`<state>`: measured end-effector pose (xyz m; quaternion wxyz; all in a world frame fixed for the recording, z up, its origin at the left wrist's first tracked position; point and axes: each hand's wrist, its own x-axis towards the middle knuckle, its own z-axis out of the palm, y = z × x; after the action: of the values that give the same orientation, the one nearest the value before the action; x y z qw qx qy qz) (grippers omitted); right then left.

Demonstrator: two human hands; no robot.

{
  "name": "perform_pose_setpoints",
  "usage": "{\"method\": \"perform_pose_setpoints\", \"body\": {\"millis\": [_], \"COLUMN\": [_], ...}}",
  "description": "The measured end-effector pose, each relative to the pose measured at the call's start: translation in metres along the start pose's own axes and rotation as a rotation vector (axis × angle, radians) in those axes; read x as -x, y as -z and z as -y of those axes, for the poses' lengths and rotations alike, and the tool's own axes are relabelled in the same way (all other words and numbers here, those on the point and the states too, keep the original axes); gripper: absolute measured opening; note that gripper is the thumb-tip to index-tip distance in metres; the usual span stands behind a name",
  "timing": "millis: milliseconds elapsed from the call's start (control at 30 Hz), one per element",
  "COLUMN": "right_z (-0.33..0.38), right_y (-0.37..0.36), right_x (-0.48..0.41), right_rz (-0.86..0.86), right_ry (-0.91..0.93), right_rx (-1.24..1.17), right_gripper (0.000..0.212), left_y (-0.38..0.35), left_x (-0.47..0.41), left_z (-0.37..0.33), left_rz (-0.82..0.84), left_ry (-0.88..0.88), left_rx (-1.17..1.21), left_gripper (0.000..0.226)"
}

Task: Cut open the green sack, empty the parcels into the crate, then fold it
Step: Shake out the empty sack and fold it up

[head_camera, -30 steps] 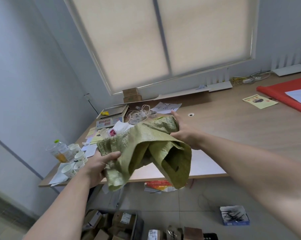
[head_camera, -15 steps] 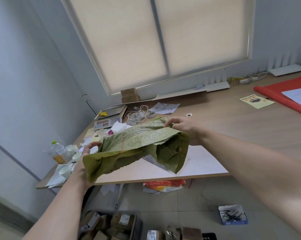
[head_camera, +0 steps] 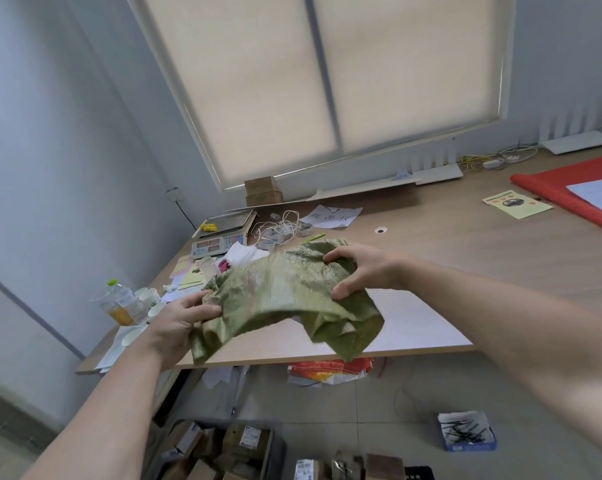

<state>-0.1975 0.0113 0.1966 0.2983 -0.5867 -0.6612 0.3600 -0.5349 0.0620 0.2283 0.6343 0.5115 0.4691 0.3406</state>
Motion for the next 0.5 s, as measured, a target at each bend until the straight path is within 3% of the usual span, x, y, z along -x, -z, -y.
{"method": "perform_pose_setpoints", "body": {"millis": [67, 200, 367, 433, 500], "right_z": [-0.001, 0.002, 0.007, 0.004, 0.002], "right_y": [-0.002, -0.014, -0.016, -0.015, -0.016], "right_x": [-0.001, -0.006, -0.006, -0.005, -0.003], "right_rz": [-0.008, -0.086, -0.235, -0.29, -0.314], "right_ry": [0.042, 0.075, 0.09, 0.057, 0.026], "right_rx": [0.266, 0.438, 0.358, 0.278, 0.165], "right_gripper": [0.089, 0.083, 0.05, 0.036, 0.025], "left_y": [0.001, 0.002, -0.001, -0.002, 0.001], "left_x": [-0.001, -0.004, -0.007, -0.005, -0.004], "left_z": [0.0, -0.001, 0.007, 0.008, 0.008], "left_rz": [-0.083, -0.16, -0.264, -0.205, -0.121], "left_ry": [-0.02, -0.028, -0.16, -0.195, -0.16], "left_rx": [-0.118, -0.214, -0.159, -0.138, -0.143], "left_gripper": [0.028, 0.028, 0.053, 0.054, 0.082]}}
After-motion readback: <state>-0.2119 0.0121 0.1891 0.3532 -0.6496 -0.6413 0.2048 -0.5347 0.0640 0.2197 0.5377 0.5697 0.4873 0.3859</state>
